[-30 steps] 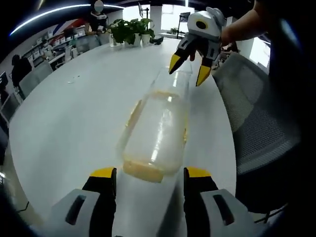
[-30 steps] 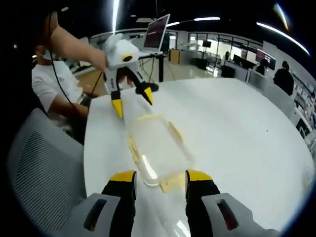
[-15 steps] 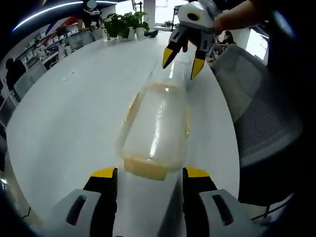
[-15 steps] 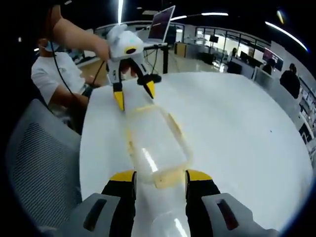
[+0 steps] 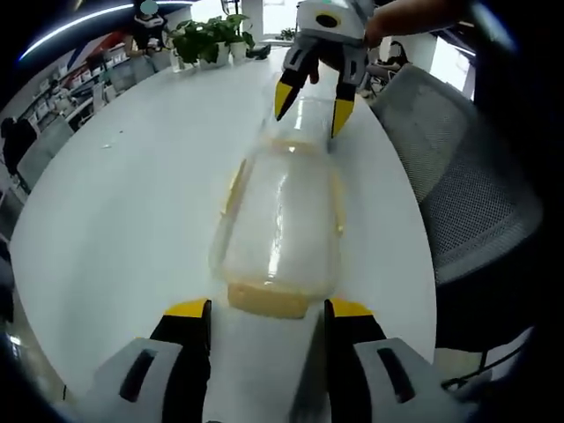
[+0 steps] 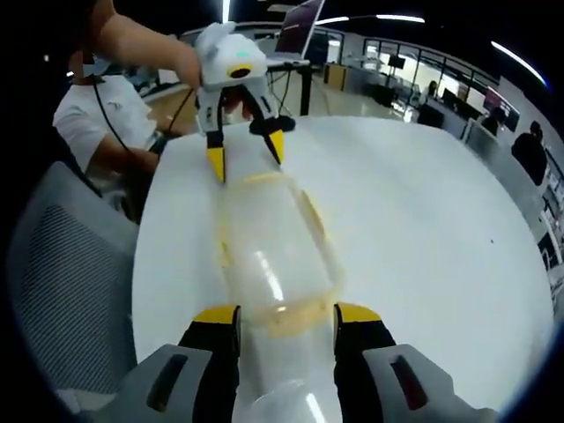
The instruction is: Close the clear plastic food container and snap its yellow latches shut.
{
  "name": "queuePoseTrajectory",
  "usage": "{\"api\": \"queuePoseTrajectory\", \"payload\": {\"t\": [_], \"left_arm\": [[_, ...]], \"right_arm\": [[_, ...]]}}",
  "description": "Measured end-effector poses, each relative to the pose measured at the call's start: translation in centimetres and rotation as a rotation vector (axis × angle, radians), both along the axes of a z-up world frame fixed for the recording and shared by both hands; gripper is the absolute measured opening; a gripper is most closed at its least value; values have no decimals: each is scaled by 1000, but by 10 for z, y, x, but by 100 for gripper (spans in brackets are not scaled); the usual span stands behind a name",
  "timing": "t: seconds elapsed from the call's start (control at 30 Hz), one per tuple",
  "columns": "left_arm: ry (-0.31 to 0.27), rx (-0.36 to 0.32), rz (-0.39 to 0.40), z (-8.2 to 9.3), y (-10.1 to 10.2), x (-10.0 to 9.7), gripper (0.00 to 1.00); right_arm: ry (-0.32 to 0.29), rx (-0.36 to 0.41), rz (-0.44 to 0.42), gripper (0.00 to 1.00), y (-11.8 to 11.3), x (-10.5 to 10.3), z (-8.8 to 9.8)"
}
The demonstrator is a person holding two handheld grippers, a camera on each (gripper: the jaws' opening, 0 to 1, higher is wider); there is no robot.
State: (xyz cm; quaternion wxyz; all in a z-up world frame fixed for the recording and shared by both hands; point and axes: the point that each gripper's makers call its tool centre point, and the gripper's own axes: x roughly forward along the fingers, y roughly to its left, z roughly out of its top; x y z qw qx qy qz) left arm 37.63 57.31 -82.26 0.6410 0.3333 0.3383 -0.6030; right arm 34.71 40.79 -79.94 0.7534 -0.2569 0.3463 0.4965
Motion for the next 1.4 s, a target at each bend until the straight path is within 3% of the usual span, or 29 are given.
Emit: {"api": "queuePoseTrajectory", "payload": {"t": [1.13,1.4], "left_arm": [[15,88,-104,-14,-7,-5,44],[9,102,-107,-15,-8,-1,40]], "right_arm": [[108,-228,234,40,-1,7,-31],[130,-266,237,40,-3,7,-38]]}}
